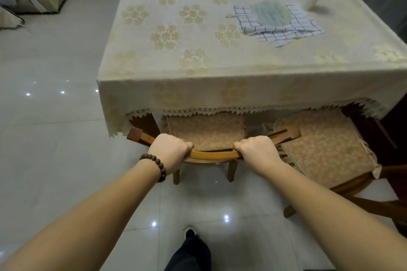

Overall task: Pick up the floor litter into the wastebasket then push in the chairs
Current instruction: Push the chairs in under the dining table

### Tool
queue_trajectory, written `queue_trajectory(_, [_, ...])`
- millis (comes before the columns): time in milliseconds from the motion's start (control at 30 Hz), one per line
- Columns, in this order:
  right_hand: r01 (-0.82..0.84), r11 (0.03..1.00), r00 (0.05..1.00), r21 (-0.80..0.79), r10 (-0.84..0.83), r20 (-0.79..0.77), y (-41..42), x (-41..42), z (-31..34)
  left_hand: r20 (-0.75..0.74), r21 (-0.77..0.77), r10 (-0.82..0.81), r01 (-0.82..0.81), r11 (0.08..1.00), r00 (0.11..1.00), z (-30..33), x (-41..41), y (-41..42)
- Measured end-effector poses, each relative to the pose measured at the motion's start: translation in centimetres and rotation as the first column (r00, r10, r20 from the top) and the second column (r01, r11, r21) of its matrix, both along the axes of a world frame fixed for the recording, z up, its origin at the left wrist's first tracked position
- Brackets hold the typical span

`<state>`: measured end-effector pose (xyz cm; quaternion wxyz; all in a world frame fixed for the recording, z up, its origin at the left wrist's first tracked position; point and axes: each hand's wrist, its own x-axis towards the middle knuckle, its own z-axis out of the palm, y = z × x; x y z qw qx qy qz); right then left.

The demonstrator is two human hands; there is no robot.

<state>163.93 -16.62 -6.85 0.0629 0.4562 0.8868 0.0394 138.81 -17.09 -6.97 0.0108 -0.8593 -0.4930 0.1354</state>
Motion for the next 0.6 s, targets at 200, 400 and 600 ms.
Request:
queue_trajectory(200, [-0.023, 0.999, 1.000, 0.030, 0.023, -0.021, 5.0, -0.1, 0.4, -0.005, -0.007, 0.017, -0.017, 1.000, 1.000, 1.0, -0.1, 4.5])
queue_trajectory(400, [-0.026, 0.999, 1.000, -0.028, 0.026, -0.003, 8.7, 0.0, 0.3, -0.051, -0.052, 0.047, -0.050, 0.997, 0.998, 1.5, 0.2, 7.9])
queue_trajectory(600, [-0.040, 0.994, 0.999, -0.105, 0.042, 0.016, 12.2, 0.0, 0.9, -0.059, -0.089, 0.093, -0.098, 0.991, 0.994, 1.2, 0.2, 11.0])
